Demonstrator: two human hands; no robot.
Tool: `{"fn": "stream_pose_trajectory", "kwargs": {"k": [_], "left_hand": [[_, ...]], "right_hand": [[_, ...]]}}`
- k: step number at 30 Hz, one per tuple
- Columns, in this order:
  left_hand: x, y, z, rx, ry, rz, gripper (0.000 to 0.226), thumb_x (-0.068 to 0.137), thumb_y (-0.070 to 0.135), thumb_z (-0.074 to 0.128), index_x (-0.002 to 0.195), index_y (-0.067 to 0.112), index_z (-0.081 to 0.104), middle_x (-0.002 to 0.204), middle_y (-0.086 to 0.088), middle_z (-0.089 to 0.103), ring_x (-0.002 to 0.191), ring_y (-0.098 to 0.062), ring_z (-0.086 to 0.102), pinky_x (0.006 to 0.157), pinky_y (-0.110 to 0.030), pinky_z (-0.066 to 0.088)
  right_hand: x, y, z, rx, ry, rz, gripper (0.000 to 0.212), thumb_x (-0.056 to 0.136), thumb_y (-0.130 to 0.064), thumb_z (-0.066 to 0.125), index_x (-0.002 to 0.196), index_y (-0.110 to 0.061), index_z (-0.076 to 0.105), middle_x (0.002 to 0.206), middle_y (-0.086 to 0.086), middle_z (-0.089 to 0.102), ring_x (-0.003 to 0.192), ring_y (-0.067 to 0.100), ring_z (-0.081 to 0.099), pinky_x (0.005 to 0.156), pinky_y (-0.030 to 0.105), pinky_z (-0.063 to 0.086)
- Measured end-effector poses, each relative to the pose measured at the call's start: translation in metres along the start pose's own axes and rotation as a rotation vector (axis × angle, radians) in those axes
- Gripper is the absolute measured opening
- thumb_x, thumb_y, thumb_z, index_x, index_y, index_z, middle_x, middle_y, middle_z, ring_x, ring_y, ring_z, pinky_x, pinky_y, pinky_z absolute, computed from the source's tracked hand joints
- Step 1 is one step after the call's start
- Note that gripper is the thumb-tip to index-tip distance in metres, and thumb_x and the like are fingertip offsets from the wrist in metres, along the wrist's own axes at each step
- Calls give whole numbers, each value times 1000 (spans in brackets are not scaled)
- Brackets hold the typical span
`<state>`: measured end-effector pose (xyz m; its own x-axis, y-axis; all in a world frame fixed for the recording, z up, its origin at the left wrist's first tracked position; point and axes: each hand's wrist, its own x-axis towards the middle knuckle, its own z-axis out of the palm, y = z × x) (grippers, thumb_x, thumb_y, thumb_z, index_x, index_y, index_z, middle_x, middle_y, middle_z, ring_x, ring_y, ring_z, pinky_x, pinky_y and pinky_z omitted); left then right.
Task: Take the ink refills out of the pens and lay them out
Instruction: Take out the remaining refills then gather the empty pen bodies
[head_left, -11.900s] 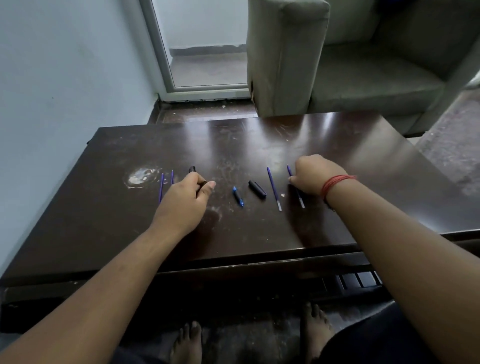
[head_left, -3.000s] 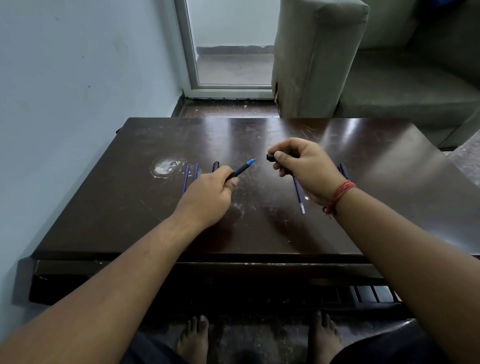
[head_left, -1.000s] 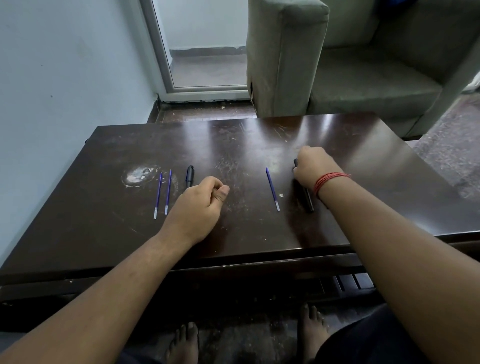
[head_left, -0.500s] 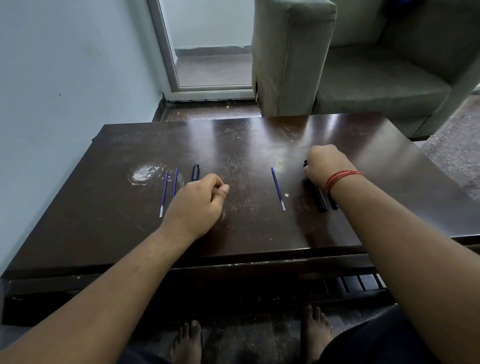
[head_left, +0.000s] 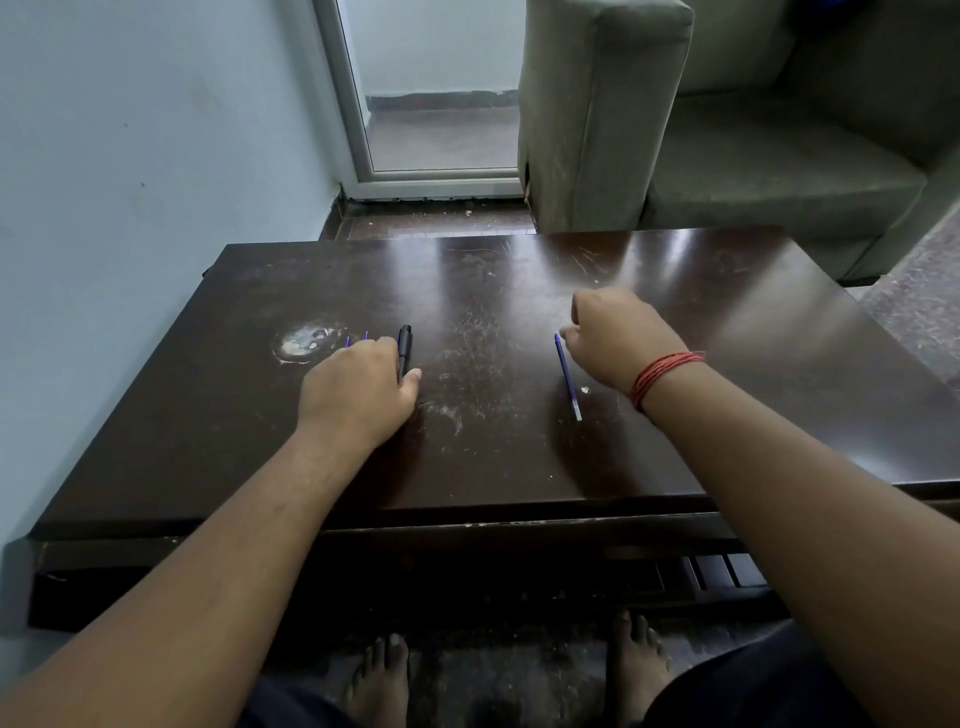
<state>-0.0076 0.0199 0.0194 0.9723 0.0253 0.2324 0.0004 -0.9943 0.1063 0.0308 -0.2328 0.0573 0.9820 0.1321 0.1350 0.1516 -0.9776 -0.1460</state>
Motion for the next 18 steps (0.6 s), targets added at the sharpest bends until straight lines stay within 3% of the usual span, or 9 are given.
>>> {"fn": "stream_pose_trajectory", "kwargs": {"k": [4, 12, 18], "left_hand": [[0, 4, 3, 61, -35, -17, 29, 93, 44, 55, 89, 15, 55, 76, 0, 53, 68, -26, 50, 59, -33, 40], [0, 7, 6, 39, -55, -44, 26, 90, 37, 53, 90, 13, 63, 74, -3, 58, 66, -27, 52, 58, -32, 42], [-10, 31, -3, -127, 73, 90, 22, 87, 40, 57, 86, 18, 63, 82, -2, 68, 80, -29, 65, 65, -36, 49]], "right_hand": [[-1, -8, 5, 10, -33, -32, 21, 98, -26, 53, 99, -7, 60, 98, 11, 62, 79, 23, 50, 66, 28, 36], [-1, -14, 12, 31, -72, -70, 23, 98, -30, 53, 104, -8, 59, 97, 9, 59, 80, 21, 50, 68, 29, 36], [1, -20, 17, 319, -77, -8, 38, 95, -51, 52, 100, -14, 61, 90, 2, 67, 85, 19, 62, 72, 34, 52]]}}
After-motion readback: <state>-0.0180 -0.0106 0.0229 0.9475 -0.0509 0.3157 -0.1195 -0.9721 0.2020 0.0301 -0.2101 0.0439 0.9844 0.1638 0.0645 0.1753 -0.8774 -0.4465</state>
